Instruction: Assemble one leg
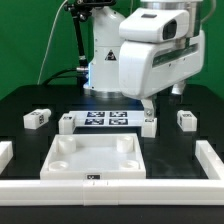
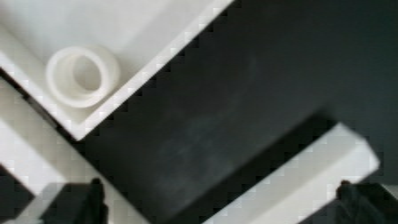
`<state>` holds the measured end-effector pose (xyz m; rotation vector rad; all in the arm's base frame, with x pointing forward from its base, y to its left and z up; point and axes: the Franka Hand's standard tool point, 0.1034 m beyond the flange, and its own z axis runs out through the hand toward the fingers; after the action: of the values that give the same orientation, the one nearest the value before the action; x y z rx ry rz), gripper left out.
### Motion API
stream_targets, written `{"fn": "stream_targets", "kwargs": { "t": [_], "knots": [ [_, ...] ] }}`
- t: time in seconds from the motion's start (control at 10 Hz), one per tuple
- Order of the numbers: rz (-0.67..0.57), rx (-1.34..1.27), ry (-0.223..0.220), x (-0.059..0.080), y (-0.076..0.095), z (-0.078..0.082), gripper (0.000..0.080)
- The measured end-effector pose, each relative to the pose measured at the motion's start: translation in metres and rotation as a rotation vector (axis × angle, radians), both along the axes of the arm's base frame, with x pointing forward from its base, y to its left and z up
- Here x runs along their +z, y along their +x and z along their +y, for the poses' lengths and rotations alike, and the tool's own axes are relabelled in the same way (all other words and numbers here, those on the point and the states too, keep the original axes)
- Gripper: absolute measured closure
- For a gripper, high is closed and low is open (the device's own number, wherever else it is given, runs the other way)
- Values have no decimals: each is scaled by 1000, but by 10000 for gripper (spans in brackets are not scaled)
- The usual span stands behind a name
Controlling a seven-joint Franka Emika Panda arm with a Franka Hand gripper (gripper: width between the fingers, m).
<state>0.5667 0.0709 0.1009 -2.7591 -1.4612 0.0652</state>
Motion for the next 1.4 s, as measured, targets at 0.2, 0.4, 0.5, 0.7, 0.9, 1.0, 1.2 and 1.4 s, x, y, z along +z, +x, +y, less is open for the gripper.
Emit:
{"fn": "stream_targets", "kwargs": {
  "t": [0.2,0.4,0.5,0.7,0.9,1.0,1.2,1.4],
  "knots": [
    [16,166,9,-12,-7,-16,150],
    [17,168,11,-15,-7,-19,150],
    [17,171,12,-15,-7,-18,150],
    [16,198,14,-16,-7,-20,150],
    [-15,390,18,-27,-22,-34,150],
    [-4,481,23,-36,-35,-44,150],
    [3,623,33,-45,-52,-69,150],
    [-11,620,32,-47,-58,-78,150]
  ]
}}
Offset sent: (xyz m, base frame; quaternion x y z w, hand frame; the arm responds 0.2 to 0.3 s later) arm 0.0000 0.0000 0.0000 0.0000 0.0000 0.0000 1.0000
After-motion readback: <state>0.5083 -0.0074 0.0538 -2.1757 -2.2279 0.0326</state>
